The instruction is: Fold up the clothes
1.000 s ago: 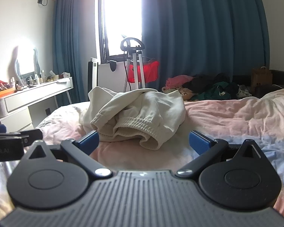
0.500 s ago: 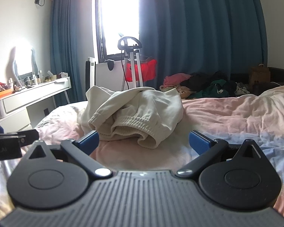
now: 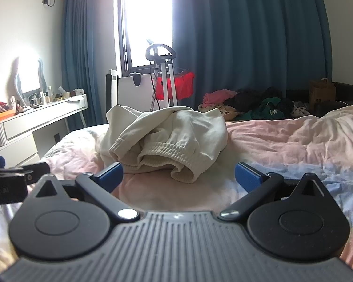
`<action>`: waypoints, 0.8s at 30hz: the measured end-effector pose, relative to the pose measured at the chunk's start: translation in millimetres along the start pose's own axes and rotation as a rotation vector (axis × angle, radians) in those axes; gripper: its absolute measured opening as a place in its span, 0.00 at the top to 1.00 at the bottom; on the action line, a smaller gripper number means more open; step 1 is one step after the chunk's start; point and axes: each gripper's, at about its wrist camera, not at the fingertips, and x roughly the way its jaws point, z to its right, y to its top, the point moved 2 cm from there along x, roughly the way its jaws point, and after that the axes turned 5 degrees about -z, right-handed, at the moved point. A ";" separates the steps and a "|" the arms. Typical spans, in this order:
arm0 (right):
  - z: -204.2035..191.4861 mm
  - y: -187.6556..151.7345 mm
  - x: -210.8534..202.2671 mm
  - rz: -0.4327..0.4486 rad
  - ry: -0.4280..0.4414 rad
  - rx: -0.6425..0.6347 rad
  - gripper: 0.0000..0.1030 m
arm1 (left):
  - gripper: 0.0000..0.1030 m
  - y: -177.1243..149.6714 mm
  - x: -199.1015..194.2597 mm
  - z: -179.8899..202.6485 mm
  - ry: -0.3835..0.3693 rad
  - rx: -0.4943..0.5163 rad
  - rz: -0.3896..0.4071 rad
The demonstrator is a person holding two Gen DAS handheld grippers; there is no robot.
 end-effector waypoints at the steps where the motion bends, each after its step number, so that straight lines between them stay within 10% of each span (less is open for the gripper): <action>1: -0.1 0.1 0.0 0.001 0.000 -0.001 0.00 | 0.00 0.4 0.3 -0.3 -0.001 -0.003 -0.001; 15: 1.7 2.6 -1.1 0.000 0.000 0.009 0.00 | 0.00 1.0 1.1 -4.1 -0.008 -0.018 -0.011; 24: 5.9 16.0 -23.8 0.159 -0.090 0.034 0.00 | 0.00 10.1 -5.1 -10.1 -0.034 -0.004 -0.005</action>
